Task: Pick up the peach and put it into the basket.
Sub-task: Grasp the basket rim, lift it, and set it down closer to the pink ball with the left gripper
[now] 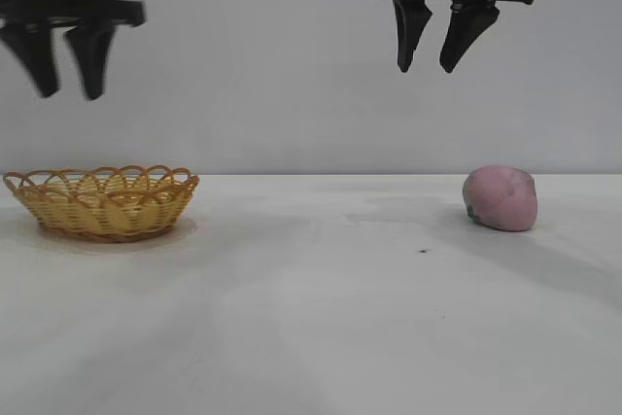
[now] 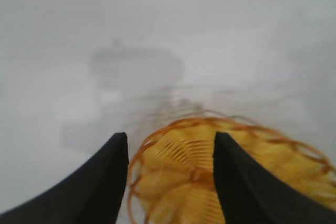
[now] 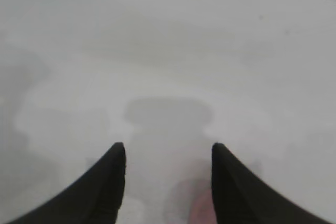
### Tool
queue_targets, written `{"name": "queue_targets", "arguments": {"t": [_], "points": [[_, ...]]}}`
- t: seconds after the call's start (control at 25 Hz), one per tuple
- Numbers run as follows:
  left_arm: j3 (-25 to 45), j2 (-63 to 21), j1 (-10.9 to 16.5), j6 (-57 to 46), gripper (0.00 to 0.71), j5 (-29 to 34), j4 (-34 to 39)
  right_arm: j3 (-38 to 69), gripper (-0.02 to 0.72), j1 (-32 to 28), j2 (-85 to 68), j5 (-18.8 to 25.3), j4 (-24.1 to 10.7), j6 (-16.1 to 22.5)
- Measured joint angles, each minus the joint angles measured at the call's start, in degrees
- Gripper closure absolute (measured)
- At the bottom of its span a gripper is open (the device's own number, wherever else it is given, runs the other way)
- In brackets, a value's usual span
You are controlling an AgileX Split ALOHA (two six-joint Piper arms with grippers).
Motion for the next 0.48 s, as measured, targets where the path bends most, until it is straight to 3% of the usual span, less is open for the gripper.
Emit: {"name": "queue_targets", "arguments": {"t": [0.16, 0.48], "points": [[2.3, 1.6, 2.6, 3.4, 0.345, 0.0, -3.9, 0.0, 0.335, 0.0, 0.0, -0.1, 0.0, 0.1], [2.6, 6.9, 2.6, 5.3, 0.345, -1.3, -7.7, 0.0, 0.335, 0.0, 0.0, -0.1, 0.0, 0.1]]}}
